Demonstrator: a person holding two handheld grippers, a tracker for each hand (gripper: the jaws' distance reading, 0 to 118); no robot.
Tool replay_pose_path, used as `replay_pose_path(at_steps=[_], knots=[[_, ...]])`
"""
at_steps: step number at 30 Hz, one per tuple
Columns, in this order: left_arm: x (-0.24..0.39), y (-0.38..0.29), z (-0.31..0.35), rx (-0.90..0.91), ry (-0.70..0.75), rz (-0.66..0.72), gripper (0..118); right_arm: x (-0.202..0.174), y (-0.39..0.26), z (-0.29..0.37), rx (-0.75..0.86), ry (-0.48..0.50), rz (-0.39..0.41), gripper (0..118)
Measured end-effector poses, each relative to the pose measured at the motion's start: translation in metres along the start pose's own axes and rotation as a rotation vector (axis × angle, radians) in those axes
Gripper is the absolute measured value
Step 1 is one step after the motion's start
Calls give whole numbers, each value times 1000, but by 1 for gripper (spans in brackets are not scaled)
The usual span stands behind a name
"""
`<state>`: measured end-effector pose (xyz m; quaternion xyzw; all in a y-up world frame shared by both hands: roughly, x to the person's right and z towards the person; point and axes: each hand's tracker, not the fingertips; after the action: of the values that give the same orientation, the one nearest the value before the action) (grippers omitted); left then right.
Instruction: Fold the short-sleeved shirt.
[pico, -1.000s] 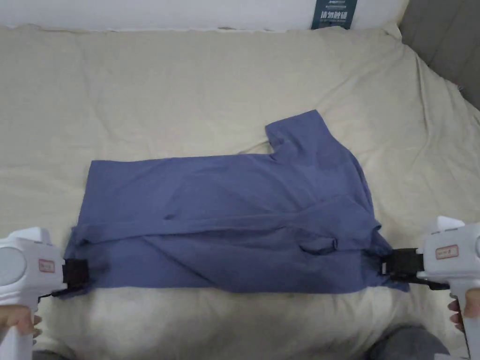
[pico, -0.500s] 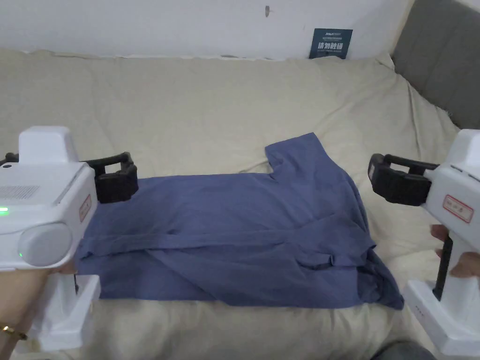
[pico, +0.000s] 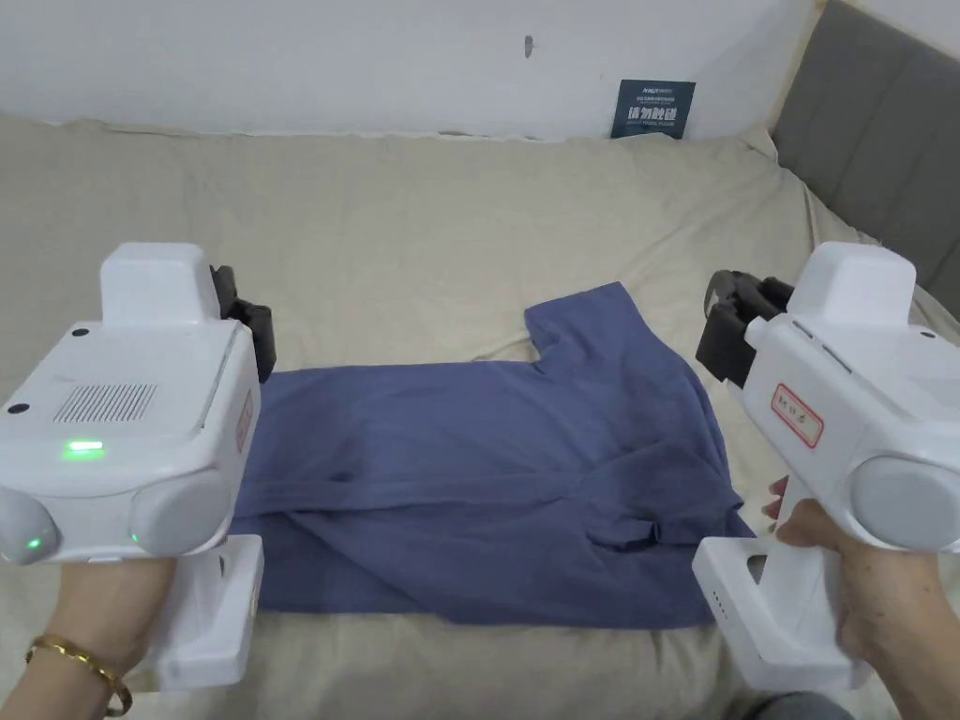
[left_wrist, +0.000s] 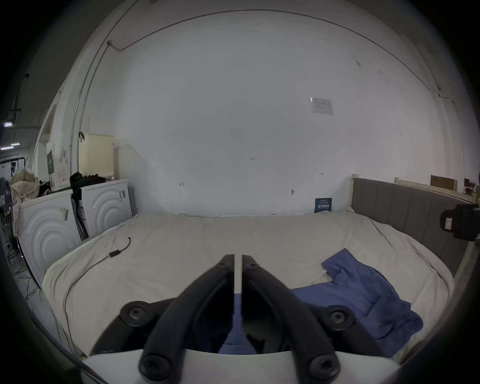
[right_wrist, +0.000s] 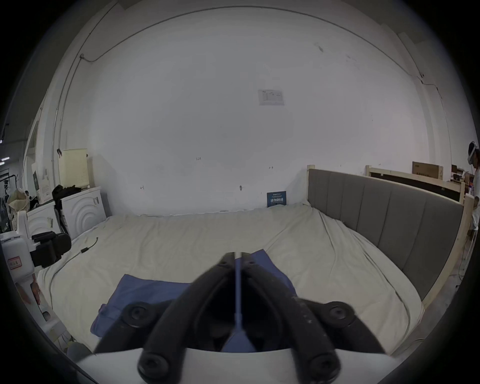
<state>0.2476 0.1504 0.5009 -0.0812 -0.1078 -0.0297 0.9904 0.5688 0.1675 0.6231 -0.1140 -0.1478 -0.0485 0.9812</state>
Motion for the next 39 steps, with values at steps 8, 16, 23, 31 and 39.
replay_pose_path(at_steps=[8,16,23,31,39], knots=[[-10,1,-22,-121,-54,19,0,2,-2,-10,-43,-9,2,1],[-42,24,-129,-370,-112,55,41,4,3,-36,-87,0,28,1],[-71,-7,-259,-736,-51,55,118,11,2,-76,-141,3,3,1],[-93,-86,-345,-942,18,99,118,18,-19,-131,-258,-27,-15,1],[-90,-115,-355,-986,60,111,79,30,-49,-154,-349,-51,-41,1]])
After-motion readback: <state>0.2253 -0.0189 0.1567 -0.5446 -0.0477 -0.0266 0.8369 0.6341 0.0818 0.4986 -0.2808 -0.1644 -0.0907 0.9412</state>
